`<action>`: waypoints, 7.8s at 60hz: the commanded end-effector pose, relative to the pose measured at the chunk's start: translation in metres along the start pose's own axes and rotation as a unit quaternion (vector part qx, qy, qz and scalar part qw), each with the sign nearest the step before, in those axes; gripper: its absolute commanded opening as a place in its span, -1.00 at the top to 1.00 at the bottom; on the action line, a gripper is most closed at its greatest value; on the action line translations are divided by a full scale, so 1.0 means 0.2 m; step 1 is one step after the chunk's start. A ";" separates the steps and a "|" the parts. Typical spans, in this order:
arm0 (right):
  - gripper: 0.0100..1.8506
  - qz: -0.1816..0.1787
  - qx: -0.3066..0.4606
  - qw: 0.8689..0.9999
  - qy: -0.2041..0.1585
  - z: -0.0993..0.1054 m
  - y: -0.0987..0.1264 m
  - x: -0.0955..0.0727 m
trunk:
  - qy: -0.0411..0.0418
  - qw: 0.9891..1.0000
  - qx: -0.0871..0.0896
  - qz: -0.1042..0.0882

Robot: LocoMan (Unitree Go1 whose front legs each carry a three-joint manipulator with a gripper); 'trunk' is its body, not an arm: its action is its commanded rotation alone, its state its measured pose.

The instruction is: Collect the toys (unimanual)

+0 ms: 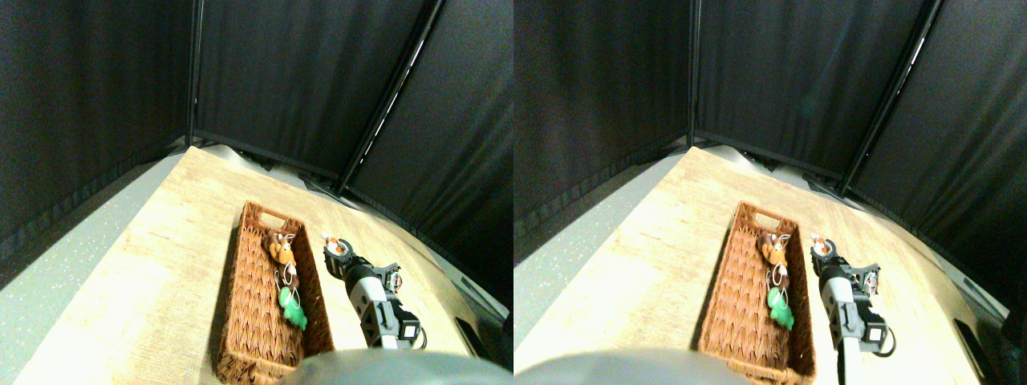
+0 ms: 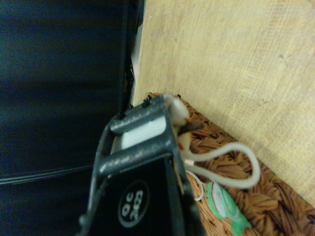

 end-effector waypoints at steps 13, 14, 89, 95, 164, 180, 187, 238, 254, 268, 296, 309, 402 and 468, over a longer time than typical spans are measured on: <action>0.90 0.024 -0.020 0.999 0.018 -0.07 0.05 0.02 | -0.013 0.999 -0.035 0.019; 0.90 0.024 -0.022 0.999 0.018 -0.08 0.05 0.02 | -0.014 0.999 -0.037 0.020; -0.58 0.003 -0.014 0.997 0.081 -0.20 0.08 0.05 | -0.012 0.999 -0.037 0.032; -0.29 0.008 0.000 0.998 0.058 -0.17 0.06 0.05 | -0.011 0.999 -0.027 0.027; -0.12 -0.054 0.090 0.992 -0.071 0.21 -0.44 -0.04 | 0.012 0.998 0.050 -0.028; -0.10 -0.092 0.091 0.990 -0.063 0.17 -0.49 0.00 | 0.013 0.999 0.041 -0.024; -0.07 -0.103 0.100 0.989 -0.044 0.14 -0.52 0.03 | 0.013 0.999 0.037 -0.022; -0.08 -0.161 0.135 0.976 -0.050 0.03 -0.69 0.16 | 0.022 0.999 0.034 -0.015; 0.13 -0.154 0.169 0.971 -0.068 0.04 -0.72 0.19 | 0.024 0.999 0.038 -0.016; 0.54 -0.157 0.112 0.976 -0.105 0.05 -0.72 0.21 | 0.025 0.999 0.042 -0.018; 0.95 -0.131 0.093 0.978 -0.136 0.08 -0.61 0.21 | 0.023 0.999 0.042 -0.021; 0.95 -0.107 0.068 0.982 -0.142 0.11 -0.46 0.19 | 0.019 0.999 0.040 -0.022; 0.95 0.087 0.010 0.996 -0.026 -0.04 0.19 0.16 | -0.018 1.000 -0.012 0.020; 0.95 0.092 0.020 0.994 0.047 -0.25 0.28 0.15 | -0.026 0.996 -0.056 0.057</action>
